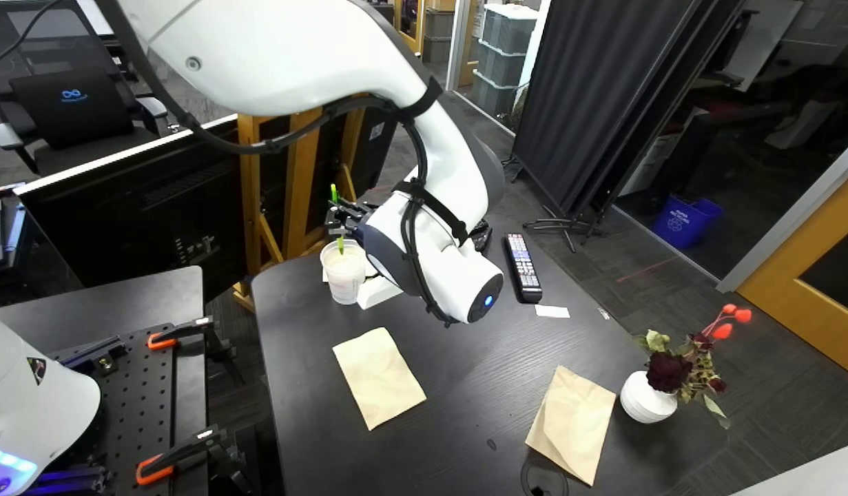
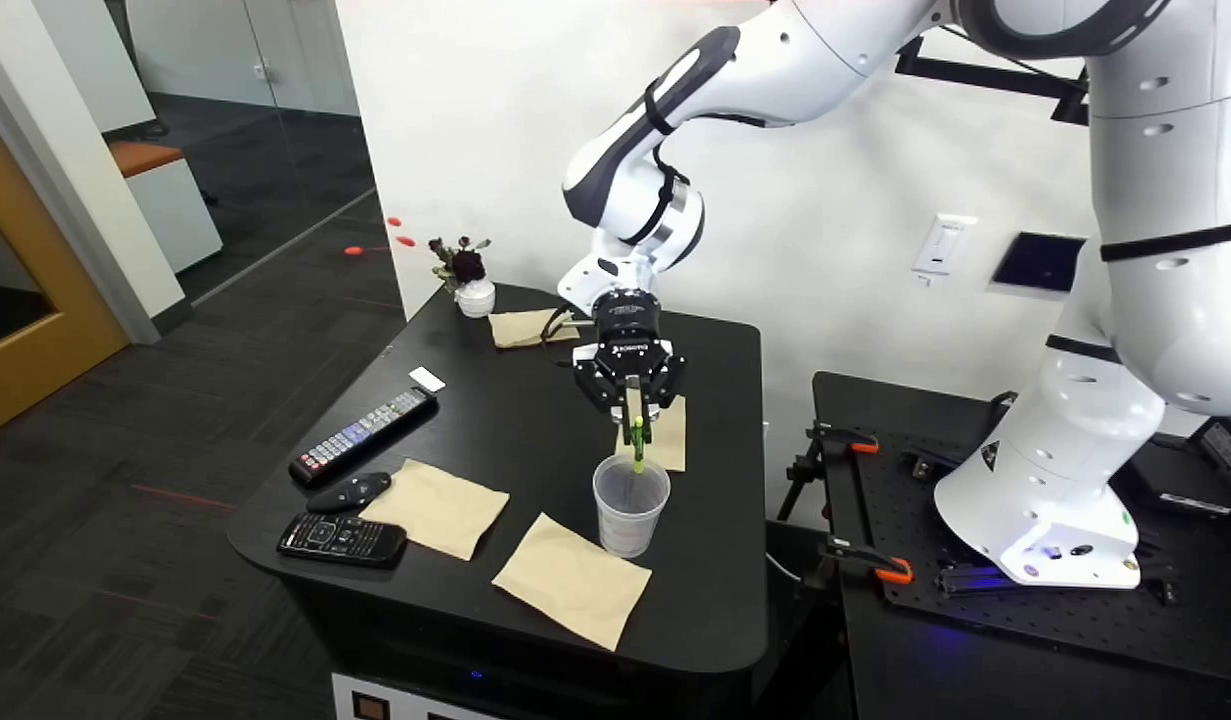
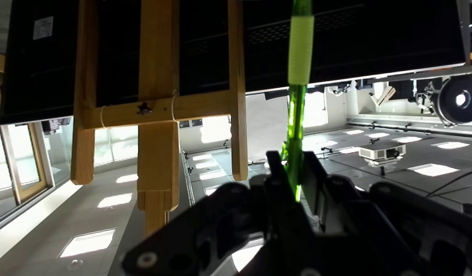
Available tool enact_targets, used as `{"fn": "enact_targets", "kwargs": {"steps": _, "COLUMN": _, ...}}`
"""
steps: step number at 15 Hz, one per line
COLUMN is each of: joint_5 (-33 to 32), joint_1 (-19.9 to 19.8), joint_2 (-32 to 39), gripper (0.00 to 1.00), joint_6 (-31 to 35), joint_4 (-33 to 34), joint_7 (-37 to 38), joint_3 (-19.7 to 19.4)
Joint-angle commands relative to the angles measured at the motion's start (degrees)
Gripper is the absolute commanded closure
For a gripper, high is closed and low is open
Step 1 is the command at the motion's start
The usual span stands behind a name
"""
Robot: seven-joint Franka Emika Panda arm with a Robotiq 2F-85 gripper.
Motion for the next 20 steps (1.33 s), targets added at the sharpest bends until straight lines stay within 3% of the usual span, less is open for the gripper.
{"fn": "enact_targets", "kwargs": {"steps": 1, "joint_5": -1.33, "joint_1": 1.36, "joint_2": 0.05, "gripper": 0.96, "joint_6": 2.84, "joint_4": -0.59, "joint_7": 0.04, "joint_3": -0.66}}
{"fn": "enact_targets", "kwargs": {"steps": 9, "joint_5": -4.9, "joint_1": 2.34, "joint_2": 1.37, "gripper": 0.96, "joint_6": 8.19, "joint_4": -1.69, "joint_7": 2.6, "joint_3": -0.64}}
{"fn": "enact_targets", "kwargs": {"steps": 10, "joint_5": -5.22, "joint_1": 2.32, "joint_2": 1.35, "gripper": 0.58, "joint_6": 8.74, "joint_4": -1.89, "joint_7": 3.04, "joint_3": -0.5}}
{"fn": "enact_targets", "kwargs": {"steps": 12, "joint_5": -5.61, "joint_1": 2.32, "joint_2": 1.25, "gripper": 0.5, "joint_6": 9.67, "joint_4": -2.13, "joint_7": 3.15, "joint_3": -0.28}}
{"fn": "enact_targets", "kwargs": {"steps": 18, "joint_5": -5.24, "joint_1": 2.39, "joint_2": 0.3, "gripper": 0.05, "joint_6": 10.93, "joint_4": -2.46, "joint_7": 2.18, "joint_3": 0.1}}
{"fn": "enact_targets", "kwargs": {"steps": 20, "joint_5": -5.21, "joint_1": 2.39, "joint_2": 0.09, "gripper": 0.0, "joint_6": 11.26, "joint_4": -2.56, "joint_7": 2.04, "joint_3": 0.13}}
